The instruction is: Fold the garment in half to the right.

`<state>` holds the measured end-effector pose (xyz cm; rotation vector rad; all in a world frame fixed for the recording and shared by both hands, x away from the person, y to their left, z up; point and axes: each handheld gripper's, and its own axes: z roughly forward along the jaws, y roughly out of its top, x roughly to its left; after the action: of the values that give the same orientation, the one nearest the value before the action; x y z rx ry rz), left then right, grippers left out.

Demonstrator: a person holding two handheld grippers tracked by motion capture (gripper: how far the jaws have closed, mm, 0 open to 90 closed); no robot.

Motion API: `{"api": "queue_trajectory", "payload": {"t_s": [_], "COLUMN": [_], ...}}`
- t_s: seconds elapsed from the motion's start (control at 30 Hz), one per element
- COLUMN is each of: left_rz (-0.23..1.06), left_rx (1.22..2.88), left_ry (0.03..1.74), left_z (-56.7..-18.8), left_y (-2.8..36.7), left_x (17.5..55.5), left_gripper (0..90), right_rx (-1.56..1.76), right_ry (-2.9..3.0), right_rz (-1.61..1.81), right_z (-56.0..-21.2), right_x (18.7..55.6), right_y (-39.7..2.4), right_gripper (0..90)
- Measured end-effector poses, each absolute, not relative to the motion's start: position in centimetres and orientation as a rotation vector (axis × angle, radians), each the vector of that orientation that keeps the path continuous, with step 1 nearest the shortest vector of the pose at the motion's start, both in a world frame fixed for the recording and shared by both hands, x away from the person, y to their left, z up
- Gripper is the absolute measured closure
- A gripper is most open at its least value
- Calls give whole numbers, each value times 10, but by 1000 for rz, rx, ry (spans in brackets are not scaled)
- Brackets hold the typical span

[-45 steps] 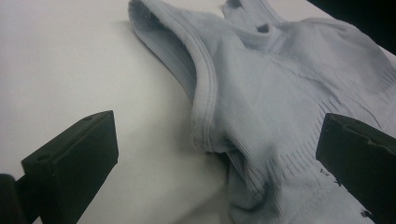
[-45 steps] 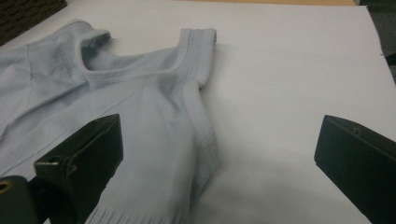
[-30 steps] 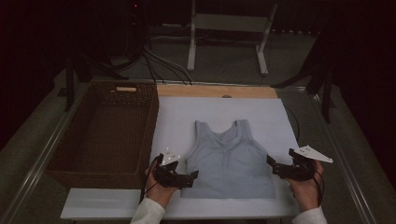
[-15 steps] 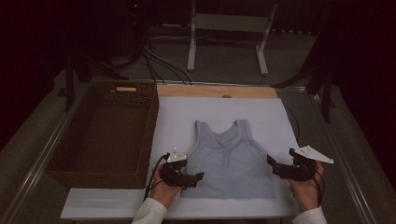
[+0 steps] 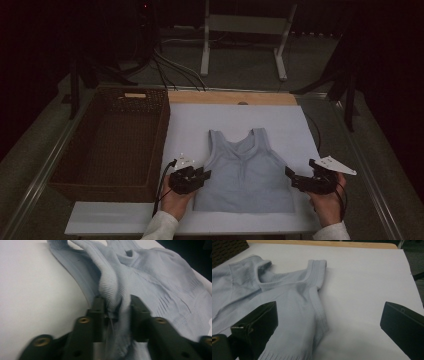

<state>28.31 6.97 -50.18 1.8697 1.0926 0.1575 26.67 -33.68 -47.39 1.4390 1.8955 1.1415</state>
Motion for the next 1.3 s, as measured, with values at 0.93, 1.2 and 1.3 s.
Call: {"api": "queue_trajectory", "payload": {"t_s": [0.93, 1.2, 1.3], "left_rz": [128, 155, 171], "left_rx": [1875, 1876, 1870], "left_ry": [1177, 1212, 1222], "left_z": [-495, -492, -490], "left_y": [85, 90, 93], "left_x": [283, 283, 283], "left_gripper": [807, 807, 807], "right_rx": [1433, 1432, 1432], "right_ry": [1904, 1903, 1900], "right_rz": [1139, 1140, 1140], "right_z": [-474, -475, -474], "right_x": [265, 265, 265], "right_y": [-337, -338, -338], "right_gripper": [16, 16, 16]}}
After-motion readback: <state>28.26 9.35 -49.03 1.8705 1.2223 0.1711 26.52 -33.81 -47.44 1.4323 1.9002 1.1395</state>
